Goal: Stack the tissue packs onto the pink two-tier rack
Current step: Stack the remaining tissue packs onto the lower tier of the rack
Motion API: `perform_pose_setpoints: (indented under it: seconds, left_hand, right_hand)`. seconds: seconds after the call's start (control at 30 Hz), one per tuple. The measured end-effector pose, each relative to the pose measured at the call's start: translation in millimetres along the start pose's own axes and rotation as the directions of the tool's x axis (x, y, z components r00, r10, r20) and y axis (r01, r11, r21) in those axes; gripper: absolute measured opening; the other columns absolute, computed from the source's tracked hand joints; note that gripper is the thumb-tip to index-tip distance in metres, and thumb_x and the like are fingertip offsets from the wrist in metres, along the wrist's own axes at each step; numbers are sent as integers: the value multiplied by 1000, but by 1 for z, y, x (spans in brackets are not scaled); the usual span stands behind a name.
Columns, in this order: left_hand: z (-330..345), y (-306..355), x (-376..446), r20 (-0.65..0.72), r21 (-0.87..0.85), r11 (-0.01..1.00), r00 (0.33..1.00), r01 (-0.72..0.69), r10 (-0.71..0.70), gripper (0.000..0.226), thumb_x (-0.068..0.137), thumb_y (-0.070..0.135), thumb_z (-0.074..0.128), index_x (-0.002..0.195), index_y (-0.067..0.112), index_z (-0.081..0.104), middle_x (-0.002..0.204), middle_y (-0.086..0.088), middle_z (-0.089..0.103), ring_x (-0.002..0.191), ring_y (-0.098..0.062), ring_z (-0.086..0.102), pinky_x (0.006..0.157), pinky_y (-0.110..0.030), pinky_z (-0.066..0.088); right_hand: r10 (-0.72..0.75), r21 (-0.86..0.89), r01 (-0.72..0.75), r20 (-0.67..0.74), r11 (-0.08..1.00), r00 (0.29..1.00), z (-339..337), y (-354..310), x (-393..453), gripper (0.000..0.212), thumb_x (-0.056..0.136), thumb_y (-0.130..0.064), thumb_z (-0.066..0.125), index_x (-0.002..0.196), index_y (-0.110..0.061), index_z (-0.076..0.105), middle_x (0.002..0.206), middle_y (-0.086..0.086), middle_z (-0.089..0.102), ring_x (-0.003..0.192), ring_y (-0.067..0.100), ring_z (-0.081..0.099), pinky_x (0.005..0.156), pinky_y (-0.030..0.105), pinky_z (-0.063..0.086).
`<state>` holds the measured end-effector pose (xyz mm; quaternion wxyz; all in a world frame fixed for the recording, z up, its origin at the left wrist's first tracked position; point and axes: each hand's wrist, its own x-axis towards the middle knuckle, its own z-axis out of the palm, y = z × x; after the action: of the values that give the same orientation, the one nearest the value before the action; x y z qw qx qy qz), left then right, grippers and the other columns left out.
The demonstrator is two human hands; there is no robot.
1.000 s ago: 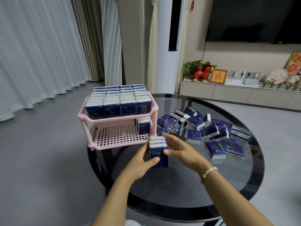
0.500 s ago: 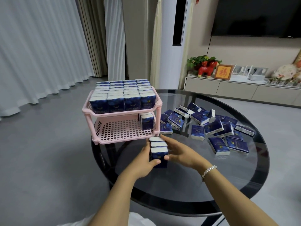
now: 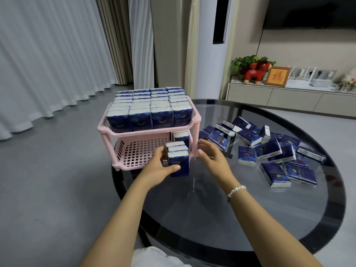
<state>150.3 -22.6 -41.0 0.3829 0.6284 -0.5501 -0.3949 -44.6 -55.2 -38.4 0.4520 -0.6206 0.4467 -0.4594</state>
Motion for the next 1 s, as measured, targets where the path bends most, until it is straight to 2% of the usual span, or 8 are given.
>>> perform_pose_setpoints:
  seconds: [0.07,0.2,0.3,0.37,0.47,0.63,0.8,1.0]
  left_hand:
    - [-5,3,12,34,-6,1000,999,3,-2,67,79,16,76,133,25,38,130,10,53,118,-11,53,109,-36,38]
    - [-6,6,35,126,-40,999,992,6,-1,70,80,9,73,138,22,36,133,10,50,123,-11,49,110,-37,38]
    - [-8,7,52,147,-55,998,989,-6,14,64,80,9,74,133,25,42,132,4,56,120,-14,54,104,-45,44]
    - [-9,6,62,125,1,999,991,-46,45,64,79,13,75,133,25,42,130,3,57,119,-15,55,106,-44,43]
    - [-7,4,71,84,59,996,994,-71,66,65,79,17,75,133,25,40,129,4,56,120,-17,54,107,-42,41]
    - [3,-3,70,13,7,997,997,-74,74,59,84,16,70,132,29,38,131,5,53,121,-16,52,107,-39,41]
    - [10,-3,68,-33,24,995,995,-94,95,58,88,17,66,136,26,36,128,9,50,113,-7,49,105,-31,39]
    - [18,-6,70,-99,78,992,989,-103,111,59,88,17,65,138,23,34,137,0,47,127,-15,46,108,-33,36]
  right_hand:
    - [16,-15,-16,-29,1000,999,9,8,11,29,94,-16,52,119,-31,55,112,-18,60,96,-4,57,75,8,45]
    - [42,-14,-44,-102,999,994,23,26,22,24,93,-16,53,114,-24,60,106,-14,64,93,6,60,75,15,46]
    - [20,-1,-21,-174,1000,985,28,34,23,21,92,-12,53,106,-24,62,97,-21,63,84,-8,59,72,8,46]
    - [-7,-34,1,-188,999,982,30,37,24,22,92,-9,52,103,-26,61,94,-24,62,82,-14,57,69,4,43]
    - [-24,-68,12,-179,998,984,30,40,27,21,93,-11,51,103,-27,59,94,-24,60,86,-9,57,70,6,44]
    - [-54,-90,39,-173,995,983,30,42,28,21,94,-11,50,104,-28,58,95,-24,59,87,-7,57,71,5,43]
    - [-63,-89,48,-184,995,981,32,46,29,23,94,-12,50,105,-30,58,102,-12,62,96,8,58,79,13,43]
    - [-53,-97,37,-176,995,983,32,48,30,23,94,-13,50,110,-26,60,106,-9,62,98,9,58,82,16,44]
